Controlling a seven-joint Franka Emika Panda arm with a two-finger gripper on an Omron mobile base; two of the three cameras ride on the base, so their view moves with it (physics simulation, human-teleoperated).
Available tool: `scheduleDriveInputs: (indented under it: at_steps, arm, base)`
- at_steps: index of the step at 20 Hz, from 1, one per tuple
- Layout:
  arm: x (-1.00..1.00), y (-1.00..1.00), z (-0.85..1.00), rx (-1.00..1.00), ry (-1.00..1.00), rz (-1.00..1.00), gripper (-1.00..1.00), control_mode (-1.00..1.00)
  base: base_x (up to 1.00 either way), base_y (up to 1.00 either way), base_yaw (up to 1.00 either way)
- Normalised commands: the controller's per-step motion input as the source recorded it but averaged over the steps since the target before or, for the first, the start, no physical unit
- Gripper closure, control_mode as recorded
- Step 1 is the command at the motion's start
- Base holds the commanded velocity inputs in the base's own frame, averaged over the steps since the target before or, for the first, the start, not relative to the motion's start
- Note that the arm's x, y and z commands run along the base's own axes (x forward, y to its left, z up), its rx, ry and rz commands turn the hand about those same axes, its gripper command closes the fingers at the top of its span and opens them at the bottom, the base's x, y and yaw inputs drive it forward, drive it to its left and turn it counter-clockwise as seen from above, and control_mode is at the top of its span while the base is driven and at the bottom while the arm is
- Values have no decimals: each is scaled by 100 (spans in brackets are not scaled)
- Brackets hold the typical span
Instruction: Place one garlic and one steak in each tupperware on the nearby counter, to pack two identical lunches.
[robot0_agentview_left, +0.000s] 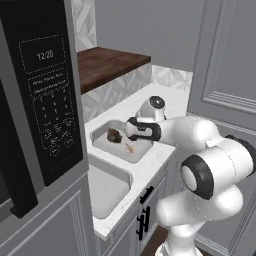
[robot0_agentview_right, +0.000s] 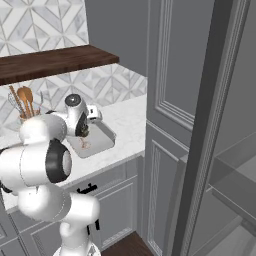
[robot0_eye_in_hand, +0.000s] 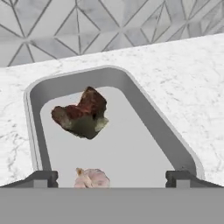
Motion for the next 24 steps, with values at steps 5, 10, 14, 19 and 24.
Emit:
scheduleDriveInputs:
  at_steps: [5,10,14,19,24]
  arm:
    - [-100,-49,59,5,-24,-8,-100,-100]
    - [-100,-20,72,2,-5,-11,-100,-100]
    - [-100,-11,43,0,0,-6,-100,-100]
    - [-100,-23,49,2,0,-3,-100,-100]
    - [-20,-5,3,0,0,0,-100,100]
  base:
    - [0,0,0]
    - [0,0,0]
    - [0,0,0]
    - [0,0,0]
    - [-80,-17,0]
